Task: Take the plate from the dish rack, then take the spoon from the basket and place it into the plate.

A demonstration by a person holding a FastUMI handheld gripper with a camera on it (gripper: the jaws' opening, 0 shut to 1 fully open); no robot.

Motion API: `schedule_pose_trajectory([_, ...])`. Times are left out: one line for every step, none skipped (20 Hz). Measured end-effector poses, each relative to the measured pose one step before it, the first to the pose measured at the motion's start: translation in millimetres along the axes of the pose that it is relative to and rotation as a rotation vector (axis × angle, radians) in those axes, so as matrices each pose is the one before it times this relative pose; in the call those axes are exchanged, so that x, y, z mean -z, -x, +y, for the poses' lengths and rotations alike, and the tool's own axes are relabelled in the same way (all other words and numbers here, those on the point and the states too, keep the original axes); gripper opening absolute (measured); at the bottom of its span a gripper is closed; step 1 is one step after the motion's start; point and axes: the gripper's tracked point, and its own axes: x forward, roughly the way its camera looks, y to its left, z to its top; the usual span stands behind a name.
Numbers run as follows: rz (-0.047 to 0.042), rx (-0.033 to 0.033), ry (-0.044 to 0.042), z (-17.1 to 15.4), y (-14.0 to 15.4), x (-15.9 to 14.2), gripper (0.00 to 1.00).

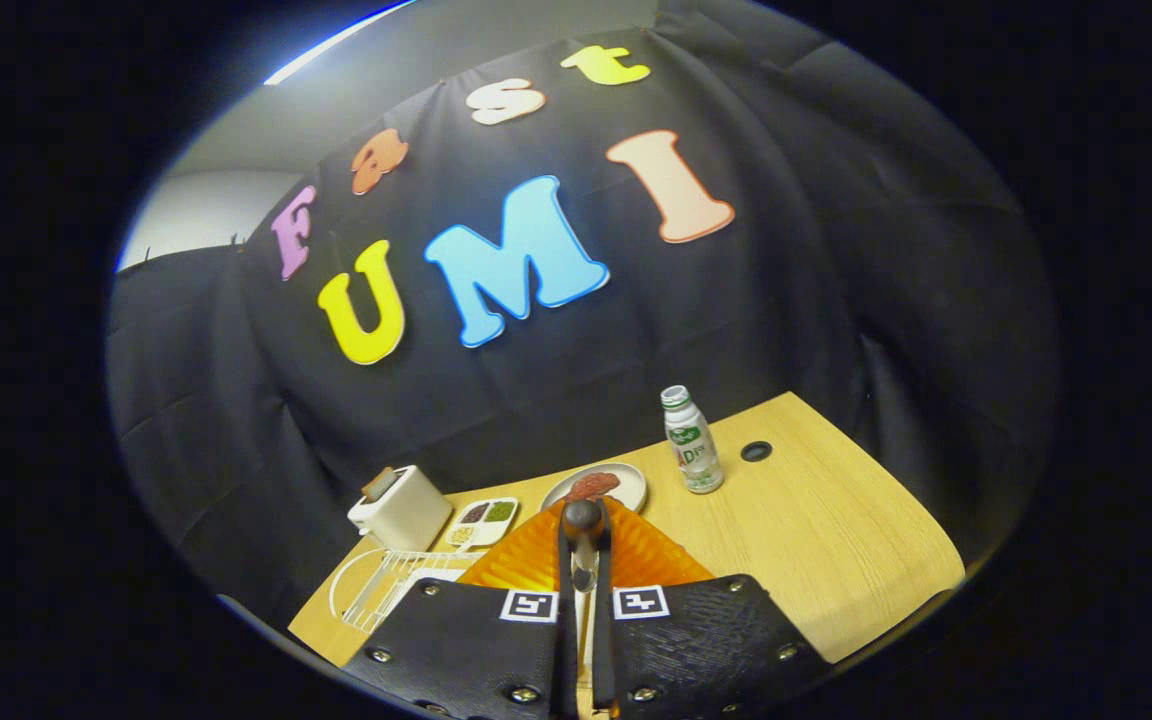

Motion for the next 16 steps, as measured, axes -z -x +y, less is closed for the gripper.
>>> schedule_pose_trajectory([0.00651,-0.03149,0.01362,17.61,6.18,0.86,0.06])
schedule_pose_trajectory([0.01335,-0.03213,0.01081,16.53,5.25,2.89,0.06])
schedule_pose_trajectory([0.01946,-0.02835,0.01312,15.32,6.12,7.63,0.06])
schedule_pose_trajectory([0.01866,-0.02597,0.01494,13.86,3.35,6.71,0.06])
schedule_pose_trajectory([0.02202,-0.02413,0.01512,14.64,2.82,9.73,0.06])
schedule_pose_trajectory([0.02788,-0.01983,0.02099,11.65,3.14,10.83,0.06])
schedule_pose_trajectory([0.02656,-0.01742,0.01981,11.43,1.81,13.77,0.06])
schedule_pose_trajectory([0.02404,-0.01860,0.01762,10.69,1.55,12.26,0.06])
schedule_pose_trajectory([0.02720,-0.01273,0.02027,9.93,0.83,14.41,0.06])
schedule_pose_trajectory([0.02896,-0.00771,0.02514,6.89,0.36,13.08,0.06])
schedule_pose_trajectory([0.02309,-0.00584,0.02842,7.22,-0.17,12.94,0.06])
schedule_pose_trajectory([0.02620,-0.00775,0.02909,6.68,-0.80,12.88,0.06])
schedule_pose_trajectory([0.02669,-0.00946,0.02334,8.28,-0.15,13.52,0.06])
schedule_pose_trajectory([0.02523,-0.01139,0.02013,7.19,-1.37,12.03,0.06])
schedule_pose_trajectory([0.02545,-0.00755,0.02068,7.71,-1.94,11.88,0.06])
schedule_pose_trajectory([0.02652,-0.00472,0.02340,6.41,-1.78,11.01,0.06])
